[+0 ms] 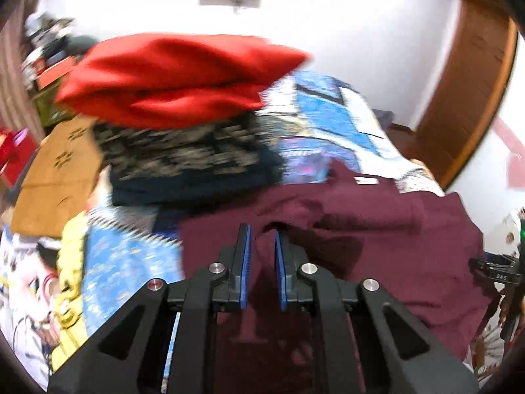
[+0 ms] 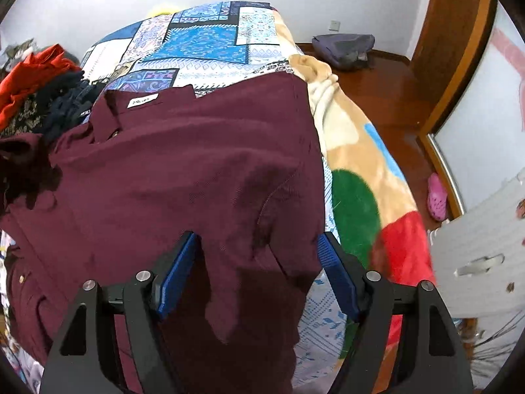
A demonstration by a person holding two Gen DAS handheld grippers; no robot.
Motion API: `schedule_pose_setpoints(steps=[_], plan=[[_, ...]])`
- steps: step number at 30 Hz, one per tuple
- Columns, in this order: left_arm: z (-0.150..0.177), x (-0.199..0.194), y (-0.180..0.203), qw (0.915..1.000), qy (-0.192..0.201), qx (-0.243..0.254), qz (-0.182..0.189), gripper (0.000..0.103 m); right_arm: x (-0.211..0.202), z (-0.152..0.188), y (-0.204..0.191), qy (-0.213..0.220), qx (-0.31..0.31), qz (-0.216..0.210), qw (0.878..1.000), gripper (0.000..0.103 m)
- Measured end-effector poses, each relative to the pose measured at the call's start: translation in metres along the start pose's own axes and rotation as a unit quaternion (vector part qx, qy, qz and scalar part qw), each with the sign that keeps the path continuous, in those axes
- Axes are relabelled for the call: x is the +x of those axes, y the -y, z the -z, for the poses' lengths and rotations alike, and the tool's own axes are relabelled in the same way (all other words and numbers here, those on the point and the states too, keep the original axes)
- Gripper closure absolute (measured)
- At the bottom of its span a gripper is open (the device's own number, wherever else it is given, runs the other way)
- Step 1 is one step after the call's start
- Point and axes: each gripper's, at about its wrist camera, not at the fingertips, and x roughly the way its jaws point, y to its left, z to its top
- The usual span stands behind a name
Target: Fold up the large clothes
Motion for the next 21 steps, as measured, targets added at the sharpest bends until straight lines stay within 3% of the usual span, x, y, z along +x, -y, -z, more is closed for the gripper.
schedule_pose_setpoints(steps=[2, 7, 9, 12, 14, 18, 21], plan=[[0.011, 0.003, -0.020, 0.9995, -0.016, -0.020, -0.018, 0.085, -0.001, 0.003, 0.003, 0.002, 0.007, -0.006, 1.000, 0.026], [0.055, 0.025, -0.060, 0.9928, -0.084, -0.044, -0.073, 0.056, 0.001, 0.007, 0.011, -0.001, 0.023, -0.022, 0.999, 0.026], [0.073, 0.035, -0.069, 0.9890, -0.112, -0.040, -0.087, 0.050, 0.001, 0.007, 0.012, -0.005, 0.026, -0.024, 0.999, 0.026], [0.089, 0.044, -0.080, 0.9841, -0.146, -0.044, -0.092, 0.049, -0.001, 0.005, 0.011, -0.013, 0.023, -0.024, 0.999, 0.026], [0.091, 0.039, -0.085, 0.9843, -0.144, -0.049, -0.090, 0.048, -0.004, 0.002, 0.010, -0.014, 0.017, -0.025, 0.999, 0.026], [0.070, 0.031, -0.090, 0.9891, -0.114, -0.064, -0.067, 0.030, -0.011, -0.008, 0.012, -0.004, 0.010, -0.034, 0.999, 0.026], [0.044, 0.040, -0.089, 0.9921, -0.098, -0.060, -0.051, 0.029, -0.017, -0.022, 0.020, 0.011, 0.021, -0.044, 0.999, 0.026]])
